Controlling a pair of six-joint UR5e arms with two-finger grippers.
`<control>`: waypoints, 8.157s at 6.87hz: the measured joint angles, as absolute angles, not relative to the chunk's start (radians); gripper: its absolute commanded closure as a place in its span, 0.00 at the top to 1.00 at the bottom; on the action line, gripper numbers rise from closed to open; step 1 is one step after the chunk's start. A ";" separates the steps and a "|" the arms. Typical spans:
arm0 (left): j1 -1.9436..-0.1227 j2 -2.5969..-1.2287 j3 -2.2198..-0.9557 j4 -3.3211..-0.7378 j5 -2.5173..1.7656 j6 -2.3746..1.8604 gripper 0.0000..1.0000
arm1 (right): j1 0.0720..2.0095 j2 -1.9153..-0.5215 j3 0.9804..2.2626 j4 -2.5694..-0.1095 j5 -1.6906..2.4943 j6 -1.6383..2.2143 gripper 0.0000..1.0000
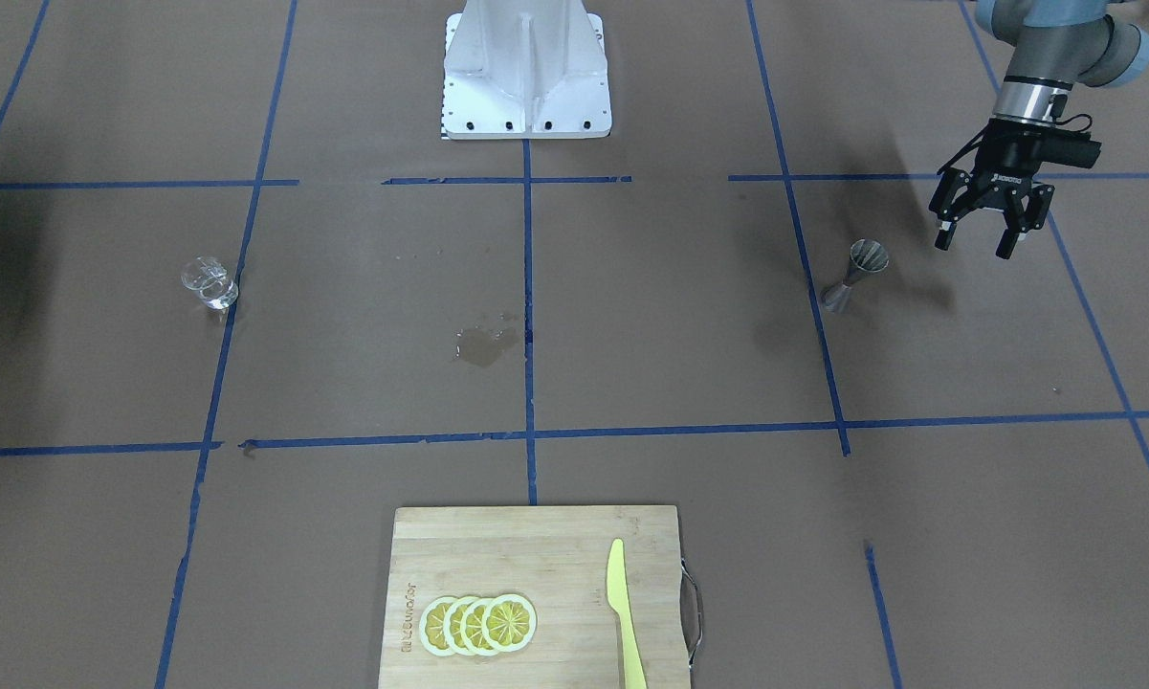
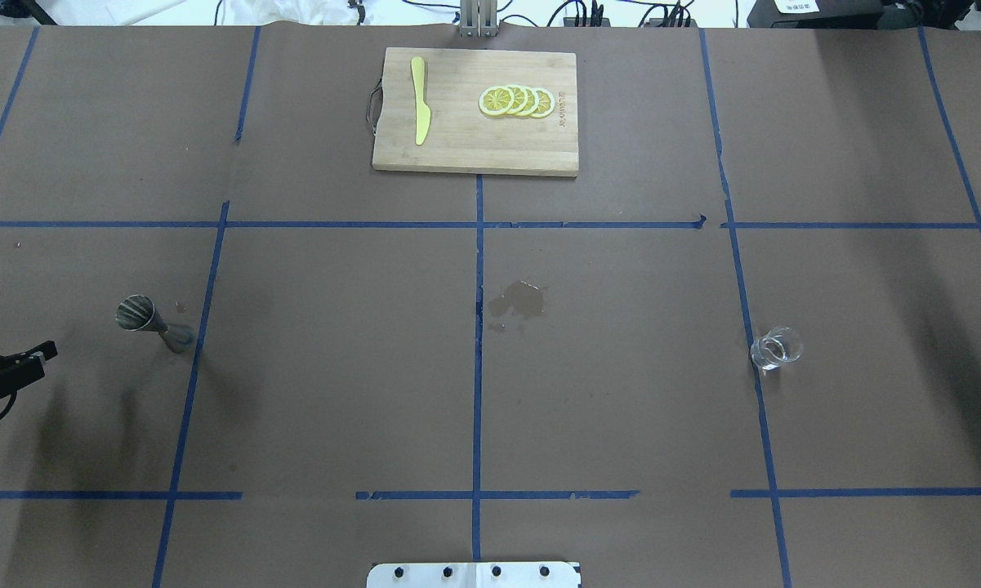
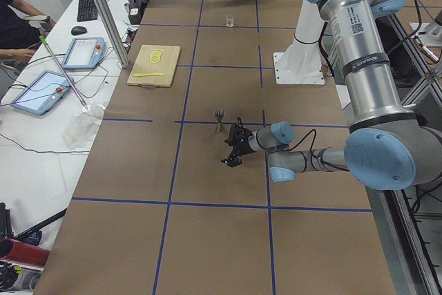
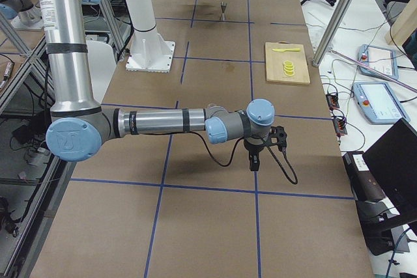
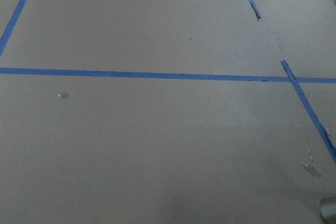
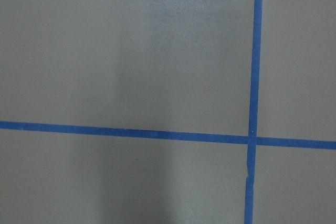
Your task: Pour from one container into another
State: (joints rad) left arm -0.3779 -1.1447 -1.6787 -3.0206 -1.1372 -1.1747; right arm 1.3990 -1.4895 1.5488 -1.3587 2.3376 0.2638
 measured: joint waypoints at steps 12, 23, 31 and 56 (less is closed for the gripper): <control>0.019 -1.311 -1.731 -2.753 -0.476 -1.161 1.00 | 1.398 -1.488 1.545 -1.359 2.339 0.263 1.00; -0.085 -1.458 -1.612 -2.731 -0.406 -1.172 1.00 | 1.398 -1.483 1.539 -1.359 2.339 0.264 1.00; -0.137 -1.512 -1.553 -2.727 -0.453 -1.173 0.80 | 1.398 -1.483 1.540 -1.359 2.339 0.263 1.00; -0.142 -1.850 -1.609 -2.760 -0.485 -0.730 0.00 | 0.801 -1.673 1.950 -0.827 1.860 1.120 1.00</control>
State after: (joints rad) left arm -0.1418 -1.8497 -1.6089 -2.7596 -0.4846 -0.7305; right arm 0.8012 -1.6727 1.9503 -0.8272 1.8600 1.1204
